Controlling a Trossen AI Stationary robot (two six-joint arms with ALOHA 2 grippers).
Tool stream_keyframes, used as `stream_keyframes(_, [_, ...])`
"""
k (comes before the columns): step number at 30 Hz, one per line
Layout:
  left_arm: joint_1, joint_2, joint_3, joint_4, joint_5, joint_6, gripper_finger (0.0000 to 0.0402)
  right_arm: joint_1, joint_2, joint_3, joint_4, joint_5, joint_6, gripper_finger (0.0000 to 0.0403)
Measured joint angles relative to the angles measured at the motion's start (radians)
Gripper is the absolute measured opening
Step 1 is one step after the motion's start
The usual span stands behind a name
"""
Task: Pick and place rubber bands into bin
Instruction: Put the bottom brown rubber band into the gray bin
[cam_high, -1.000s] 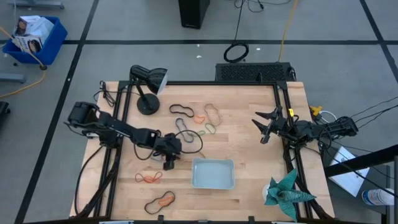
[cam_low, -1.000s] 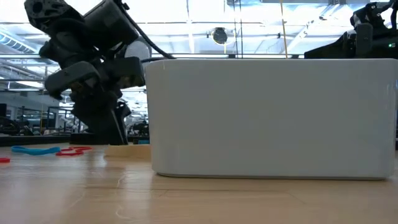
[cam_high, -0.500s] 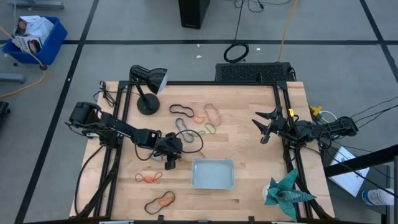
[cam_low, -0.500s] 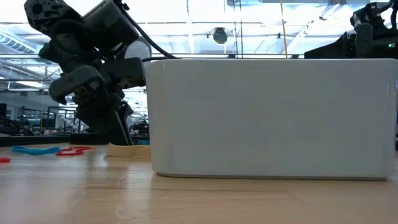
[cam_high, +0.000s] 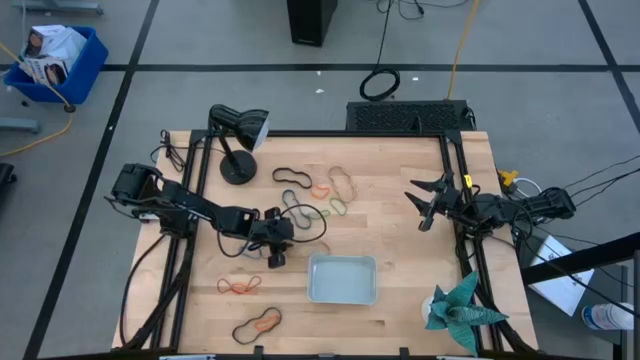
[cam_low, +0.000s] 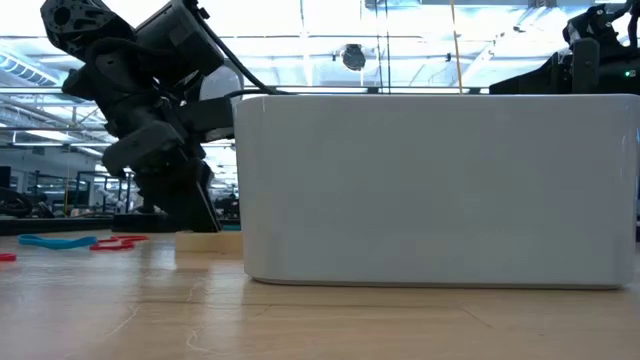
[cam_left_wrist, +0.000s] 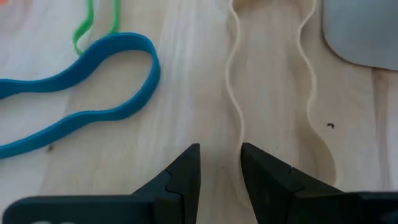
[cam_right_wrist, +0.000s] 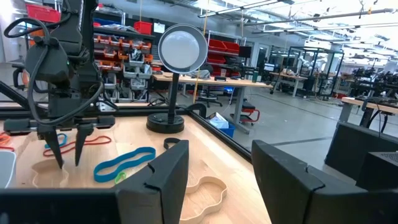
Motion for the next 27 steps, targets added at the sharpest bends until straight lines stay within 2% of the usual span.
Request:
stream_keyframes(6, [-0.001,0.0,0.0,0.0,0.072,-0.022,0.012,0.0,0.0,0.0,0.0,0.0,0.0,0.0169])
stream_keyframes(18, [-0.002,0.061,0.005,0.005,0.062,-0.041,0.0117,0.0,0.0,0.0,0.0,0.0,0.0,0.0169])
stream_keyframes(22, [-0.001,0.056,0.003,0.016,0.058,-0.042,0.0087,0.0,0.0,0.0,0.0,0.0,0.0,0.0169])
stream_keyframes(27, [0.0,0.056,0.002,0.034,0.054,-0.003,0.002,0.0,0.0,0.0,0.0,0.0,0.0,0.0169])
